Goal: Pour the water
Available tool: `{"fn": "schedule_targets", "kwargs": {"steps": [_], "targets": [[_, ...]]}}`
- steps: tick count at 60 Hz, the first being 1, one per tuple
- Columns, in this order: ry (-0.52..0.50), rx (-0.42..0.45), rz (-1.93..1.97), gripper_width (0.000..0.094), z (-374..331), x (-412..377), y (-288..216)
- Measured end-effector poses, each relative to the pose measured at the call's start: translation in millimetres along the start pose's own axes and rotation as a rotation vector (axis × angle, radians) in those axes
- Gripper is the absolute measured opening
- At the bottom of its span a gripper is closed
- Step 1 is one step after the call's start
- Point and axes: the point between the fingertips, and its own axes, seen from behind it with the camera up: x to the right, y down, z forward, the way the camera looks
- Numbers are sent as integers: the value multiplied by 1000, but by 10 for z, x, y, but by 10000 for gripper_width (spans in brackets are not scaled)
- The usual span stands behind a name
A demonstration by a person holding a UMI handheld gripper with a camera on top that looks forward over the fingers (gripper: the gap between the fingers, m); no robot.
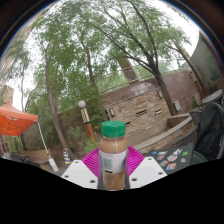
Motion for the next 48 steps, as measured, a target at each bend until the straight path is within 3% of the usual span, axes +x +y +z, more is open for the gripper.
{"fn": "schedule_targets", "kwargs": {"steps": [8, 14, 27, 42, 48], "targets": [[165, -56, -280, 303, -168, 1377, 379], [226, -123, -323, 302, -252, 2128, 733], [222, -230, -327, 306, -270, 2567, 1247], [228, -219, -348, 308, -202, 2579, 1219], [231, -214, -350, 427, -237, 2501, 1204]]}}
